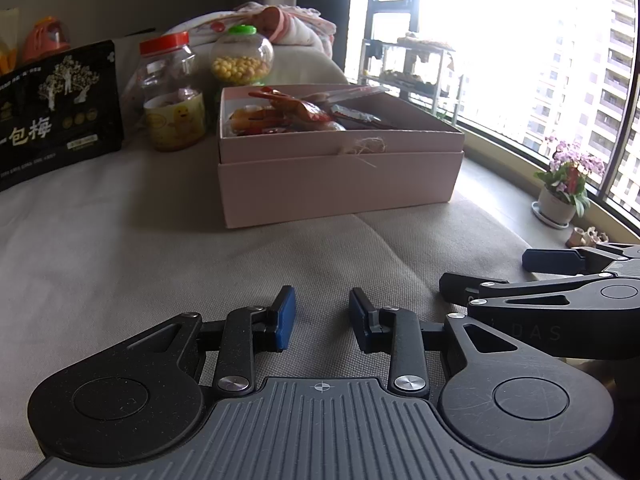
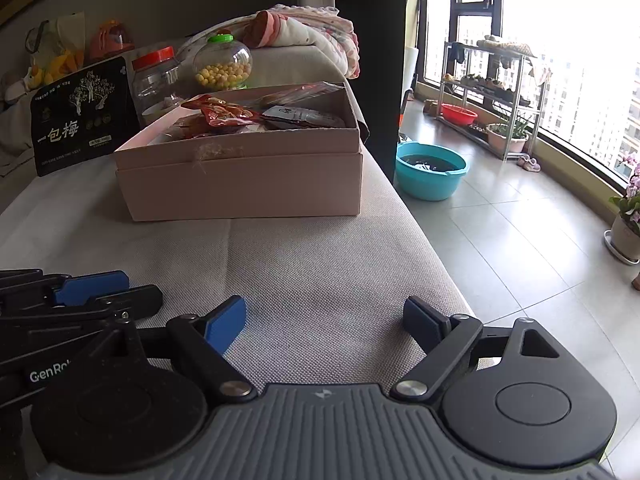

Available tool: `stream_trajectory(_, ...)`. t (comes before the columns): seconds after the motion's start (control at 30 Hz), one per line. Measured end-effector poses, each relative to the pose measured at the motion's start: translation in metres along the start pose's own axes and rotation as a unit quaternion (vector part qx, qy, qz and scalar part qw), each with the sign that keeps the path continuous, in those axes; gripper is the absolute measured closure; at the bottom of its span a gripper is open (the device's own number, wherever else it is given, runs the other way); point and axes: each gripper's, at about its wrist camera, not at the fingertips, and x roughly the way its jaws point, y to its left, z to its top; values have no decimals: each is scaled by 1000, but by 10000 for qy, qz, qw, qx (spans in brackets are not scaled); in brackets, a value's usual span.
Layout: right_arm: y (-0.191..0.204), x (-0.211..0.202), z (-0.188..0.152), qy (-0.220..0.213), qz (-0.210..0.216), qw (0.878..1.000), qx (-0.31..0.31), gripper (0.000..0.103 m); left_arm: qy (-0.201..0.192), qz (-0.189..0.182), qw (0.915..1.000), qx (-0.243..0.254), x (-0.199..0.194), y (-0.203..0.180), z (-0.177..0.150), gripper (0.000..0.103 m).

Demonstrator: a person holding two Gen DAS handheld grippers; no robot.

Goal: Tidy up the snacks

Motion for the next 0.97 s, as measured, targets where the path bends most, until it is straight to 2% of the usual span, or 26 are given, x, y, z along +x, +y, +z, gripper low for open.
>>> stream_trajectory(0.97, 0, 0, 0, 1, -1, 10000, 8, 16, -15, -58, 9999, -91, -1, 2, 0, 69)
